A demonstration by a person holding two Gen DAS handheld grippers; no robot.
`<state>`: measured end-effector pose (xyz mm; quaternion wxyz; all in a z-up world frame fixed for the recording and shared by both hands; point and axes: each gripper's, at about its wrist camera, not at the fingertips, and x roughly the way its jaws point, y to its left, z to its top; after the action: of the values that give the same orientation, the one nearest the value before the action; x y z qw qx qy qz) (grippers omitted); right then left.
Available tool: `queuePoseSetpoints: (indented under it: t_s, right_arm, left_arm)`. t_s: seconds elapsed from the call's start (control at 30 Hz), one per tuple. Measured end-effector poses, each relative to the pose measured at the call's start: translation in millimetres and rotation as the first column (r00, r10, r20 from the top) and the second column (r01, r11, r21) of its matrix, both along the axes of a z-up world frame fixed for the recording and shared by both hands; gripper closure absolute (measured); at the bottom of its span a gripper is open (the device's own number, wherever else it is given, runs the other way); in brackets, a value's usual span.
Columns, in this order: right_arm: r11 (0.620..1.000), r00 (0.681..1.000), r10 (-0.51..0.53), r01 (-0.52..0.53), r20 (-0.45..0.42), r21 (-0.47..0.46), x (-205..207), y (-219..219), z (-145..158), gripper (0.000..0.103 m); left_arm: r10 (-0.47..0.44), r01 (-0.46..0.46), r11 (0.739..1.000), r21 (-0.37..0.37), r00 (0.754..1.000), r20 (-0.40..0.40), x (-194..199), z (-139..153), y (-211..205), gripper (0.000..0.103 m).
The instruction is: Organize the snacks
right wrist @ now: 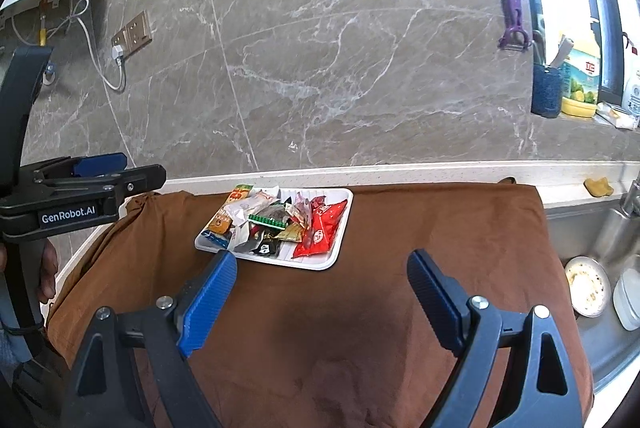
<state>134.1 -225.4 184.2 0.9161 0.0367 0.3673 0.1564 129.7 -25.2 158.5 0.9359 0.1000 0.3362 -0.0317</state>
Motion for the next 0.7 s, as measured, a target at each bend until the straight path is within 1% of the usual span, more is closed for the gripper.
queuePoseSetpoints:
  t_s: [0.63, 0.7]
  right_arm:
    - [0.999, 0.999, -0.028, 0.028, 0.034, 0.016, -15, -34, 11, 0.014]
    - [0.999, 0.999, -0.029, 0.028, 0.035, 0.018, -15, -37, 12, 0.014]
  left_arm:
    - [-0.013, 0.012, 0.999, 0.033, 1.000, 0.020, -17, 5, -26, 0.032]
    - [-0.025, 0.023, 0.998, 0.053, 0.999, 0.027, -20, 5, -31, 0.032]
